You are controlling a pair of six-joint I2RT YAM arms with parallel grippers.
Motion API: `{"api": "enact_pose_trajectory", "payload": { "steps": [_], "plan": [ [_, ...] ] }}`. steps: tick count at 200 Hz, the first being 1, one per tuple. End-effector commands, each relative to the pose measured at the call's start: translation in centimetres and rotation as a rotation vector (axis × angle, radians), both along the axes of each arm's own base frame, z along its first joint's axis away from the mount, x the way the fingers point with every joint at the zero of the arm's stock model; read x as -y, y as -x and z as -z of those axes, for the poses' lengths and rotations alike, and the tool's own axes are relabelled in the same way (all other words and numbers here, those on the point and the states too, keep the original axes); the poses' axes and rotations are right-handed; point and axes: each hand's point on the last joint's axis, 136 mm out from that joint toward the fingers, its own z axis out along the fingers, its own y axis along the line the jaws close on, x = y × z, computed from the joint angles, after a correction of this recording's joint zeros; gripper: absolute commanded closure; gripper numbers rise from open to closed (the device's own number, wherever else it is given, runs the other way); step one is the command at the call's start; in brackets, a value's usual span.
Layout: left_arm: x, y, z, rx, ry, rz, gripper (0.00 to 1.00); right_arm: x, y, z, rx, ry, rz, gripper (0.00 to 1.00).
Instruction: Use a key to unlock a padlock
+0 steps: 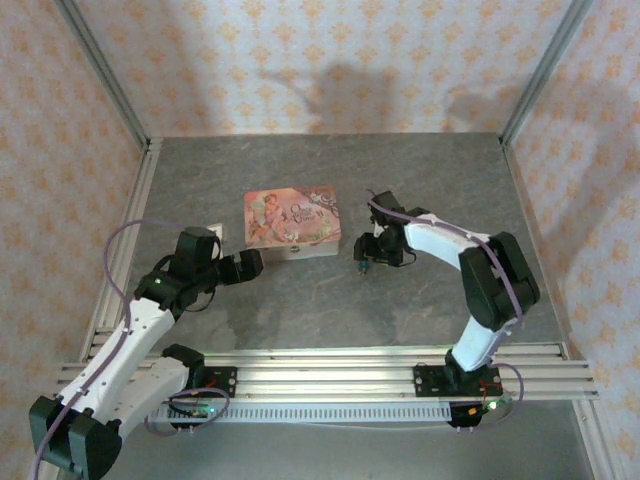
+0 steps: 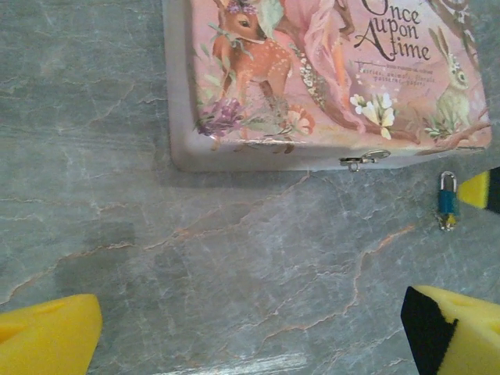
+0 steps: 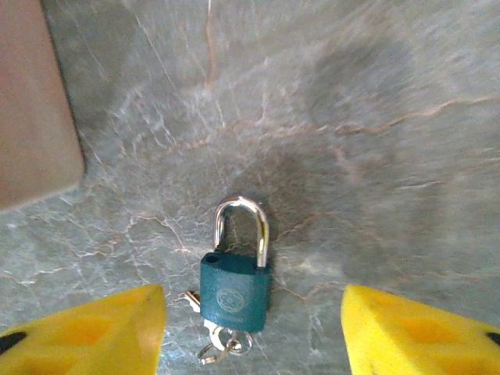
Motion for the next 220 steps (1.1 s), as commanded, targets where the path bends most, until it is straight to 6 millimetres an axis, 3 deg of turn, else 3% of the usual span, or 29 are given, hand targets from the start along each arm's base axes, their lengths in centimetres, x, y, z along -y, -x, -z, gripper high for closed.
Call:
{"api": "enact_pose_trajectory", "payload": {
  "steps": [1,30,56,74,94,124,168,220],
  "plan": [
    [-0.9,-0.2,-1.4,0.029,-0.082,0.008,0.0,1.9,-0.5,-3.9,0.135,0.043,0.045,0.27],
    [-2.5,-2.1,-3.5,0.103,-0.201,-0.027,0.0,5.8,-1.3,-9.7,0.405,0.148,0.123,0.16],
    [-4.4,-5.1,-5.2,0.188,-0.336,-0.071,0.0,11.1,-1.1,-14.9,0.698,0.291,0.273,0.01],
    [-6.3,-7.0,-5.3,0.221,-0.445,-0.115,0.0,14.8,-0.4,-16.2,0.862,0.425,0.355,0.01],
    [-8.1,-8.8,-4.5,0.259,-0.507,-0.148,0.0,18.0,0.4,-15.7,0.979,0.536,0.438,0.01],
    [-9.0,-10.5,-2.2,0.31,-0.595,-0.084,0.0,21.5,0.8,-13.1,1.011,0.478,0.613,0.01],
    [-11.9,-11.0,0.2,0.417,-0.562,-0.257,0.0,22.8,-0.5,-10.9,1.094,0.444,0.621,0.01],
    [-12.8,-11.2,1.9,0.562,-0.499,-0.344,0.0,22.7,-3.9,-8.3,1.109,0.413,0.557,0.01]
  ]
}}
